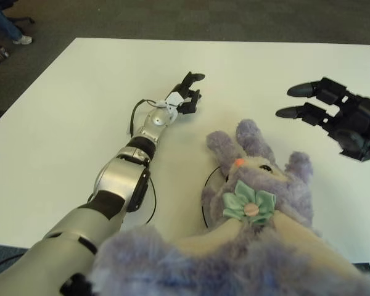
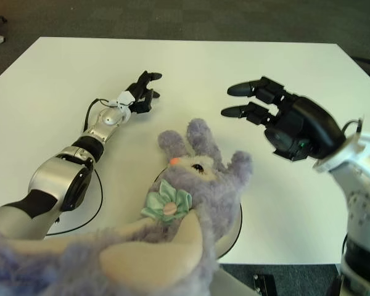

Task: Put the doll into the plate.

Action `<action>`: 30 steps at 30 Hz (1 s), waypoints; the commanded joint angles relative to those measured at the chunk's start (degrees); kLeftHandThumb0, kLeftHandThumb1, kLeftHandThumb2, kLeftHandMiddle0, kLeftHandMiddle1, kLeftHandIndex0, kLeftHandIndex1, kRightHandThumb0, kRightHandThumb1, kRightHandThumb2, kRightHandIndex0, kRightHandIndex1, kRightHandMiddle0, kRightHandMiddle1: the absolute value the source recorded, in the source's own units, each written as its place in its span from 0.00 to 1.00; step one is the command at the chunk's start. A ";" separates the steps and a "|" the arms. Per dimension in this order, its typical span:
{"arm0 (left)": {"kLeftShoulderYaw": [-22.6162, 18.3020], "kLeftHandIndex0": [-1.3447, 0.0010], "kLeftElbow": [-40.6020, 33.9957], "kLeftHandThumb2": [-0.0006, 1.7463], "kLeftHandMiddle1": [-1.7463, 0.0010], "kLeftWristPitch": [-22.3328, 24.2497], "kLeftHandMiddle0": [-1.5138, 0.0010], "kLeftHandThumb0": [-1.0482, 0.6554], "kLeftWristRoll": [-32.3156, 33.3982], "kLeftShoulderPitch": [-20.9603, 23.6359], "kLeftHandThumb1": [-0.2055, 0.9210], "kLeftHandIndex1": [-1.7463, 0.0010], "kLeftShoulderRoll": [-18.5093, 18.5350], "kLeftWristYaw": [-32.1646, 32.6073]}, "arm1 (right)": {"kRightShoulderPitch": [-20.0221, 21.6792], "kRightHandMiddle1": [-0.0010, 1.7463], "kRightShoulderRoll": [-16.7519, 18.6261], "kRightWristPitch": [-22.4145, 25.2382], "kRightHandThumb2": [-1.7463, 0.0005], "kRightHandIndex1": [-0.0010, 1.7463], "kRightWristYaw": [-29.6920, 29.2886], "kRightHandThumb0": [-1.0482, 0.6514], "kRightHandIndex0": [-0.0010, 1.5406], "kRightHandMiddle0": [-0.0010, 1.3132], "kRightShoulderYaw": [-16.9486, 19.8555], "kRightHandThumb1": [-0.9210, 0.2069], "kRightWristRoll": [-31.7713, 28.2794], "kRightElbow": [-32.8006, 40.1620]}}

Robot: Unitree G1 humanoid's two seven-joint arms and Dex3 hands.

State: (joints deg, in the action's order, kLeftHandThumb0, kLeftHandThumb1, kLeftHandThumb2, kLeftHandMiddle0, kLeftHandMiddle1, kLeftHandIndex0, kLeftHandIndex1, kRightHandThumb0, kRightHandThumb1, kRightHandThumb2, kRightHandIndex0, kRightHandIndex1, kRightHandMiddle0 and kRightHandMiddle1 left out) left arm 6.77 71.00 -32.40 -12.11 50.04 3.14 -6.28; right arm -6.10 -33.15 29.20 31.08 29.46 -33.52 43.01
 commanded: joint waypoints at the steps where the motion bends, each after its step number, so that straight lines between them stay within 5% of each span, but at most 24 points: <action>1: -0.17 1.00 0.28 0.57 0.47 0.26 0.75 0.05 -0.28 1.08 1.00 0.54 0.14 0.51 | 0.92 0.67 4.29 -8.33 0.57 0.39 -9.76 0.07 0.22 0.00 -1.35 0.00 11.47 4.12; 3: -0.24 1.00 0.32 0.58 0.47 0.42 0.75 0.05 -0.17 1.13 1.00 0.54 0.14 0.23 | 2.77 0.69 3.55 -9.39 0.56 0.41 -9.52 0.07 0.23 0.00 -2.98 0.00 13.11 1.46; 7: -0.24 1.00 0.29 0.58 0.48 0.44 0.77 0.05 -0.12 1.12 1.00 0.54 0.26 -0.12 | 16.00 0.68 -2.94 -10.35 0.62 0.41 -4.64 0.08 0.20 0.00 -9.26 0.02 15.19 -11.98; 10: -0.10 1.00 0.19 0.58 0.48 0.18 0.77 0.05 -0.35 1.03 1.00 0.55 0.32 0.31 | 20.66 0.59 -8.32 -12.60 0.61 0.34 4.02 0.14 0.15 0.00 -9.63 0.18 13.42 -20.39; 14: -0.04 1.00 0.12 0.58 0.48 0.33 0.77 0.05 -0.46 1.01 1.00 0.55 0.29 0.55 | 18.31 0.42 -12.13 -15.98 0.48 0.24 13.40 0.26 0.13 0.00 -9.09 0.46 12.49 -27.91; 19: -0.10 1.00 0.07 0.57 0.48 0.35 0.76 0.05 -0.39 0.95 1.00 0.54 0.23 0.45 | 17.28 0.28 -12.92 -10.45 0.36 0.16 14.96 0.38 0.12 0.00 -7.64 0.61 8.83 -30.70; 23: -0.09 1.00 0.07 0.57 0.48 0.24 0.76 0.05 -0.35 0.88 1.00 0.54 0.24 0.47 | 15.97 0.25 -10.79 -5.13 0.31 0.14 10.41 0.46 0.12 0.00 -6.90 0.63 7.64 -29.61; 30: -0.10 1.00 -0.08 0.57 0.47 -0.02 0.76 0.05 -0.26 0.68 1.00 0.53 0.25 0.49 | 15.49 0.33 -7.35 0.41 0.34 0.23 1.07 0.45 0.18 0.00 -6.63 0.56 8.83 -27.33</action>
State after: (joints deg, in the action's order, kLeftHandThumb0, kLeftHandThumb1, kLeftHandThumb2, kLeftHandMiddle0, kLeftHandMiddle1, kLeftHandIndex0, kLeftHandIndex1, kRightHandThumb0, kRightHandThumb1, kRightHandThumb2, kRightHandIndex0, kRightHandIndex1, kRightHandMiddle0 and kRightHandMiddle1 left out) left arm 6.78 70.97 -32.21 -12.19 50.23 3.71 -6.23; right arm 9.60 -41.90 27.27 36.14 21.70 -25.02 13.96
